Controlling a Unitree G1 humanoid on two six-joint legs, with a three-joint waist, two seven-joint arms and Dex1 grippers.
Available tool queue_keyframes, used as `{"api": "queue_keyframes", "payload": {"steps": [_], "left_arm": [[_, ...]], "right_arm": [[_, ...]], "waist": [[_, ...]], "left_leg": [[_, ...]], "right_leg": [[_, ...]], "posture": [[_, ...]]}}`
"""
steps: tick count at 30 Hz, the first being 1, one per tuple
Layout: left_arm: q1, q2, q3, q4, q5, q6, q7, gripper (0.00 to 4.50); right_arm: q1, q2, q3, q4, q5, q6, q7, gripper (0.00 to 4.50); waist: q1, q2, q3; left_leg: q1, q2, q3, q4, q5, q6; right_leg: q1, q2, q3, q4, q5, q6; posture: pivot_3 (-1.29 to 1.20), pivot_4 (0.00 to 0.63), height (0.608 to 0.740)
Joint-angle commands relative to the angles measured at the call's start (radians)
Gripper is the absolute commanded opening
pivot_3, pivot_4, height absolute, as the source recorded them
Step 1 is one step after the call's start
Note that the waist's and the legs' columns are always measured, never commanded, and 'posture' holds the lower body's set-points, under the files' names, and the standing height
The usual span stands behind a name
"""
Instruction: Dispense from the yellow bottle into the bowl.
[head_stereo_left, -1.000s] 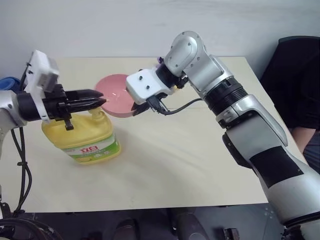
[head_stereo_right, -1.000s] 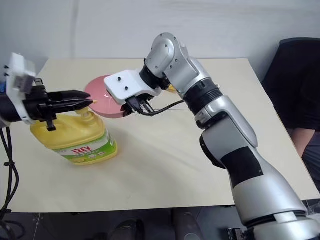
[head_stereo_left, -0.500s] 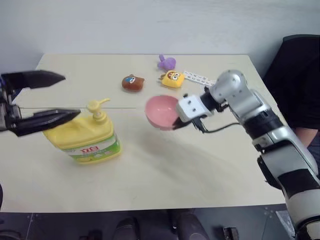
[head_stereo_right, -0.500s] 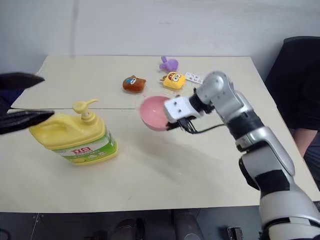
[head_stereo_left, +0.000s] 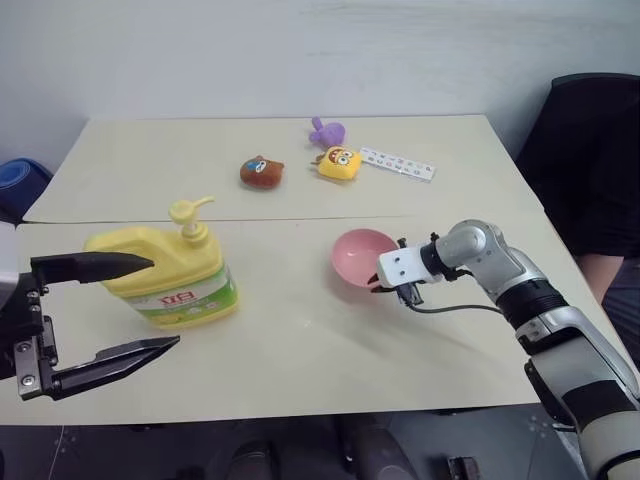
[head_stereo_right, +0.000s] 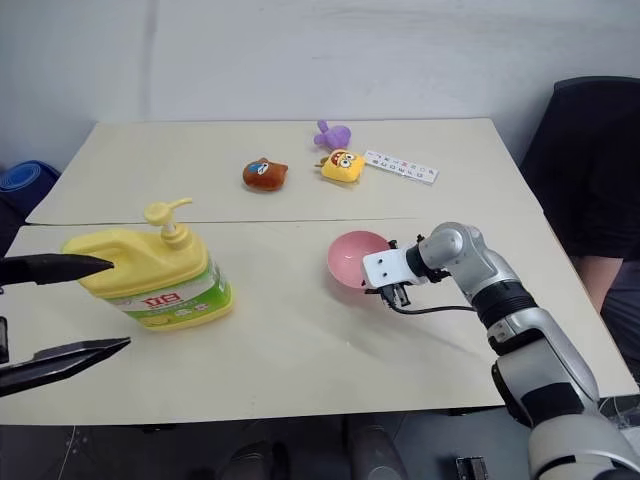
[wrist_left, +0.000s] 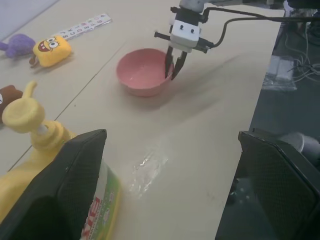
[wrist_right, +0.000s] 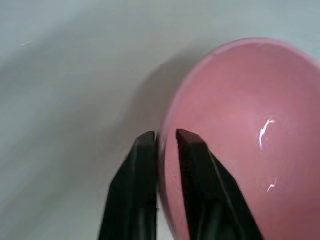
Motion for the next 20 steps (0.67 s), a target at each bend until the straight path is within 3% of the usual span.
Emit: {"api": "queue_keyframes", "payload": {"steps": [1,5,8,11,15,20], "left_arm": [[0.057,-0.035,0.047,-0.012,-0.008,-0.018,0.006,4.50],[0.171,-0.087,0.089,0.002,0.034,-0.056,-0.038,4.50],[0.269,-0.116,0.139,0.030,0.064,-0.089,-0.097,4.50],[0.336,-0.125,0.171,0.067,0.088,-0.130,-0.144,4.50],[0.334,-0.112,0.107,0.117,0.120,-0.196,-0.130,4.50],[0.268,-0.085,-0.018,0.135,0.131,-0.257,-0.086,4.50]], "right_arm": [[0.009,-0.020,-0.076,-0.038,0.082,0.065,0.074,2.03],[0.002,-0.099,-0.214,-0.131,0.279,0.311,0.249,3.42],[-0.040,-0.237,-0.300,-0.127,0.401,0.514,0.331,4.40],[-0.056,-0.380,-0.294,-0.088,0.446,0.558,0.334,4.46],[-0.055,-0.510,-0.248,-0.087,0.555,0.637,0.334,4.46],[-0.052,-0.504,-0.271,-0.065,0.565,0.633,0.334,4.46]], "waist": [[0.003,0.000,0.000],[0.005,0.001,0.001],[0.010,0.002,0.002],[0.014,0.002,0.002],[0.007,0.002,0.002],[-0.002,0.001,0.002]], "left_leg": [[0.000,0.001,0.000,0.000,0.000,-0.001],[0.000,0.003,-0.002,-0.001,-0.001,-0.002],[0.000,0.002,-0.002,0.000,-0.001,-0.002],[0.000,0.001,-0.002,0.000,-0.002,-0.001],[0.003,0.002,0.000,-0.001,-0.002,-0.001],[0.007,0.001,0.001,-0.001,-0.002,0.000]], "right_leg": [[0.000,0.000,0.000,0.000,-0.001,-0.001],[0.000,0.000,0.000,0.000,-0.002,-0.004],[0.000,0.000,0.000,0.000,-0.002,-0.004],[0.000,-0.001,-0.001,-0.002,-0.006,-0.011],[0.001,0.001,0.001,-0.002,-0.012,-0.020],[0.001,0.004,0.012,-0.002,-0.007,-0.012]], "posture": [[0.00,0.150,0.740],[0.00,0.150,0.740],[0.00,0.150,0.740],[0.00,0.150,0.740],[0.00,0.150,0.740],[0.00,0.150,0.740]]}}
